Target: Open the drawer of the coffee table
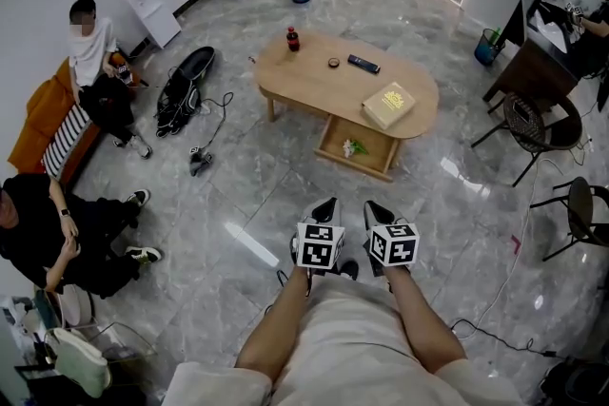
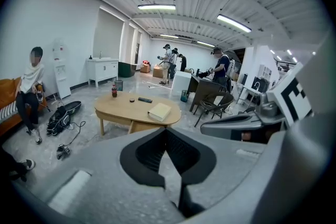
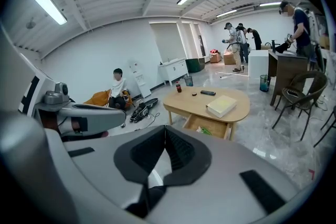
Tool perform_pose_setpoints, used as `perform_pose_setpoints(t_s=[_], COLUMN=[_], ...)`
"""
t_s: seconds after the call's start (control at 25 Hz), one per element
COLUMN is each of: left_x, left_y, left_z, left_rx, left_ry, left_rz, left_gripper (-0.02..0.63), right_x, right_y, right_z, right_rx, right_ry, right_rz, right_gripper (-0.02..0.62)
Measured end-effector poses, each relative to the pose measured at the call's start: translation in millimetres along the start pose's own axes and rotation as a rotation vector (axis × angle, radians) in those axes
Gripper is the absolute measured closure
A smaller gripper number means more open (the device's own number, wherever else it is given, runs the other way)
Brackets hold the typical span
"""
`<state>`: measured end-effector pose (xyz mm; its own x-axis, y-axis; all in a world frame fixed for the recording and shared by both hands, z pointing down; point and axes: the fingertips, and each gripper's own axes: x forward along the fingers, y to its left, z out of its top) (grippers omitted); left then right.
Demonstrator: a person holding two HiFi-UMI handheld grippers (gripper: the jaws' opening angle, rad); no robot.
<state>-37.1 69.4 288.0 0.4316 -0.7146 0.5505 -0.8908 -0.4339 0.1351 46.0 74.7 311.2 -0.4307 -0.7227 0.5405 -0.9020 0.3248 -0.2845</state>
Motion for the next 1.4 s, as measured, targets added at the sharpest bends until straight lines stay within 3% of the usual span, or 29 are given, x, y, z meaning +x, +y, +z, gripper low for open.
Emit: perform_pose_setpoints(t_s=[1.4], left_x=[-0.1], left_y=[2.4], left_z=[-6.8], left_rx=[-0.039], left_ry=[-0.011], left_rz=[0.010], left_gripper=[0.595], right_x=[2.4], right_y=[-11.1], right_z=[-12.5], right_rx=[0.011], right_ry=[0.036], right_rz=[-0.013], right_gripper=[0.580])
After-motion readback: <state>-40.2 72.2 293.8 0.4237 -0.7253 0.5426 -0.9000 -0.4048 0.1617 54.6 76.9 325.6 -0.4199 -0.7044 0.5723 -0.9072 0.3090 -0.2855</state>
